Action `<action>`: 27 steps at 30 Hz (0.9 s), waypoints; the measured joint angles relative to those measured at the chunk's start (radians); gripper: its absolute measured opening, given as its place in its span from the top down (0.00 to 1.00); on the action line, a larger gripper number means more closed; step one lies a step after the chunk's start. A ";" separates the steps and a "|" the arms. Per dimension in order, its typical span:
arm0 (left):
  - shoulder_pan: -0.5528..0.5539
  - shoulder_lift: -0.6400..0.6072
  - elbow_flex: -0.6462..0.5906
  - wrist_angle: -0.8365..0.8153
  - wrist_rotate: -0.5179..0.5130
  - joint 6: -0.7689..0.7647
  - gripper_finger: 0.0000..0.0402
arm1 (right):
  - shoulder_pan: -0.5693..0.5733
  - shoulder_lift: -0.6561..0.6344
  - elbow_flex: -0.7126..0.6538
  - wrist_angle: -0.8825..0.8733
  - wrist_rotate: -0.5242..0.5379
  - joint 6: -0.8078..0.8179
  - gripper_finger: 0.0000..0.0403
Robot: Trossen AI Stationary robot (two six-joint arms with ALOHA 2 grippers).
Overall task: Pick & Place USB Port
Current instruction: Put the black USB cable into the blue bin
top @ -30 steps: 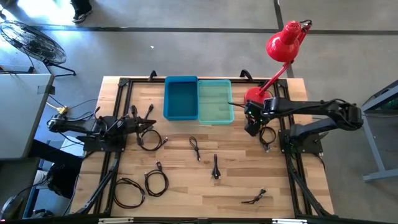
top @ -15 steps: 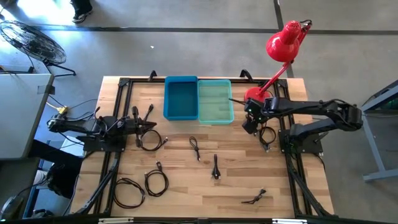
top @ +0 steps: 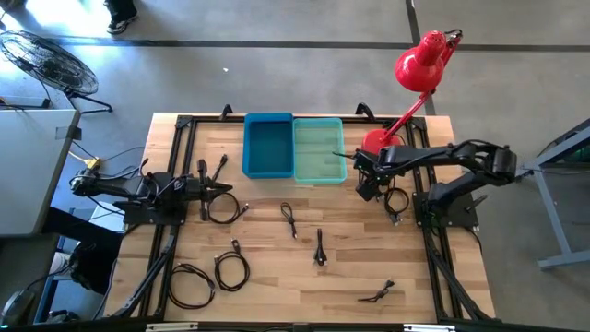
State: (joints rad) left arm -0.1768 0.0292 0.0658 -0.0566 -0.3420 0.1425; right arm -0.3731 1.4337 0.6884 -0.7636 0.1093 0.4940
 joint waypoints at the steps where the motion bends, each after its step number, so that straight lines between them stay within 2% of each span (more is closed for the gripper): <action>1: 0.000 0.000 0.000 0.000 0.000 0.000 1.00 | -0.001 0.013 0.000 0.005 -0.009 -0.001 0.46; 5: 0.000 0.000 0.000 0.000 0.000 0.008 1.00 | -0.001 0.063 0.003 0.032 -0.022 -0.002 0.47; 8: 0.000 0.000 0.000 0.000 0.000 0.009 1.00 | -0.001 0.091 0.007 0.040 -0.039 -0.004 0.52; 11: 0.000 0.000 0.000 0.000 -0.001 0.010 1.00 | 0.000 0.101 0.006 0.048 -0.046 -0.005 0.65; 15: 0.000 0.000 0.000 0.000 -0.006 0.010 1.00 | 0.001 0.093 0.004 0.055 -0.051 -0.031 0.91; 16: 0.000 0.000 0.000 0.001 -0.006 0.011 1.00 | 0.001 0.090 0.004 0.054 -0.051 -0.044 0.93; 21: 0.000 0.000 0.000 0.012 -0.014 0.015 1.00 | 0.001 0.087 0.005 0.065 -0.072 -0.045 0.93; 27: 0.000 0.000 0.000 0.186 -0.016 0.011 1.00 | 0.022 0.048 0.053 0.069 -0.132 -0.054 0.93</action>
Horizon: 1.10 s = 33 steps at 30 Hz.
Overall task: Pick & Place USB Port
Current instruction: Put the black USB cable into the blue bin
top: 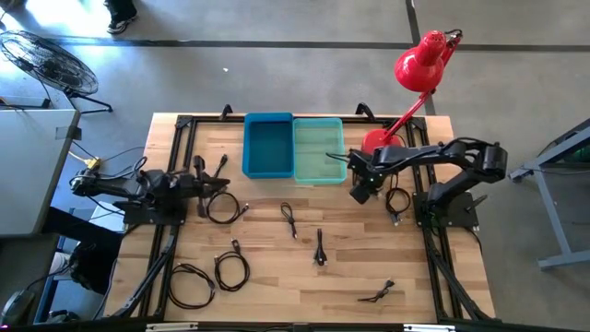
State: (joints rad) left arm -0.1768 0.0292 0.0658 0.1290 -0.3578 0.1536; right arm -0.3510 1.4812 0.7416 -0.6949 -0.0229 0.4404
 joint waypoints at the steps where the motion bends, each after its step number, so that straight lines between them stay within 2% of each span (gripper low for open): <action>1: 0.000 0.000 0.000 0.029 0.000 0.002 1.00 | 0.009 -0.019 0.015 -0.005 -0.012 -0.001 0.93; 9: 0.000 0.000 0.000 0.146 0.002 -0.001 1.00 | 0.114 -0.201 0.185 -0.070 0.005 0.046 0.93; 13: 0.000 0.000 0.000 0.201 0.002 0.029 1.00 | 0.169 -0.285 0.286 -0.093 0.048 0.068 0.93; 17: 0.000 0.000 0.000 0.260 0.003 0.051 1.00 | 0.228 -0.340 0.388 -0.049 0.098 -0.020 0.93; 22: 0.000 0.031 0.041 0.287 -0.004 0.033 1.00 | 0.295 -0.356 0.466 0.155 0.102 -0.229 0.93; 27: 0.000 0.188 0.212 0.247 0.021 0.033 1.00 | 0.323 -0.339 0.472 0.341 0.079 -0.392 0.93; 33: 0.000 0.522 0.591 -0.102 0.099 0.080 1.00 | 0.324 -0.294 0.472 0.431 0.063 -0.466 0.93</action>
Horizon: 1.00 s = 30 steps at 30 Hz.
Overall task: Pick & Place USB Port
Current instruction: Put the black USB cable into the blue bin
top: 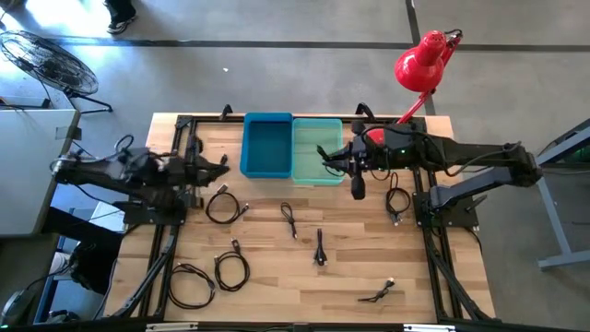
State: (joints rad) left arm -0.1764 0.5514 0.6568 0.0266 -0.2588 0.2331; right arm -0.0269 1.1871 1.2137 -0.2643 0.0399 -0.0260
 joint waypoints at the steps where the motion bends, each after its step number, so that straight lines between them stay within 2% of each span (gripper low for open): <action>1: 0.000 0.052 0.064 -0.050 0.014 0.028 1.00 | 0.000 0.006 0.000 0.013 -0.007 -0.005 0.93; 7: 0.001 0.282 0.405 -0.286 -0.006 0.085 1.00 | 0.007 0.012 -0.001 0.072 -0.043 -0.021 0.93; 12: 0.001 0.388 0.572 -0.419 -0.018 0.121 0.92 | 0.035 0.012 -0.001 0.090 -0.051 -0.053 0.93; 19: 0.001 0.458 0.602 -0.417 -0.014 0.130 0.64 | 0.092 0.012 -0.001 0.159 -0.051 -0.120 0.93; 22: 0.001 0.493 0.602 -0.351 -0.015 0.130 0.54 | 0.104 0.012 -0.001 0.225 -0.055 -0.180 0.93; 27: 0.007 0.561 0.602 -0.178 0.040 0.144 0.48 | 0.100 0.012 -0.001 0.283 -0.080 -0.216 0.93; 30: 0.051 0.597 0.621 -0.177 0.116 0.136 0.48 | 0.099 0.012 -0.001 0.284 -0.080 -0.222 0.93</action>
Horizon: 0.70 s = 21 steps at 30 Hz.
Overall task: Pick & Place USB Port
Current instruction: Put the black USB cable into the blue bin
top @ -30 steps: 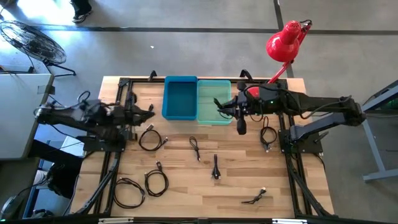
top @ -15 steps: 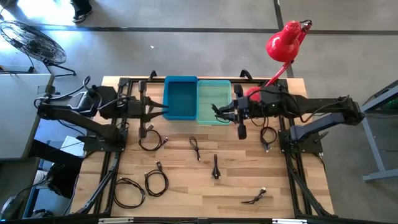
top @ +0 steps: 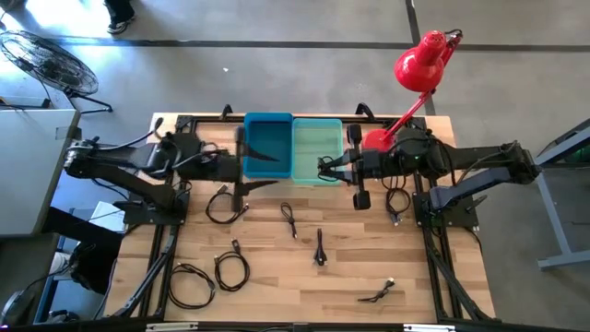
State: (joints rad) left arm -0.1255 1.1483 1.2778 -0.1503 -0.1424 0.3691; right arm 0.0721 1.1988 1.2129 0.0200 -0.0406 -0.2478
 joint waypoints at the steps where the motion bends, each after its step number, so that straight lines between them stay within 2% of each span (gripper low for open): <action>1: 0.015 0.011 0.007 -0.002 0.034 -0.009 0.48 | 0.000 0.000 0.000 -0.001 0.000 -0.001 0.93; 14: 0.162 0.213 0.189 0.000 0.391 -0.004 0.48 | -0.036 0.041 0.000 -0.024 0.004 -0.025 0.93; 21: 0.159 0.269 0.210 0.024 0.420 0.032 0.48 | -0.039 0.040 0.000 -0.038 -0.022 -0.023 0.93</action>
State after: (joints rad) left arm 0.0330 1.4172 1.4876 -0.1262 0.2775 0.4015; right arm 0.0330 1.2388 1.2129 -0.0180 -0.0624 -0.2707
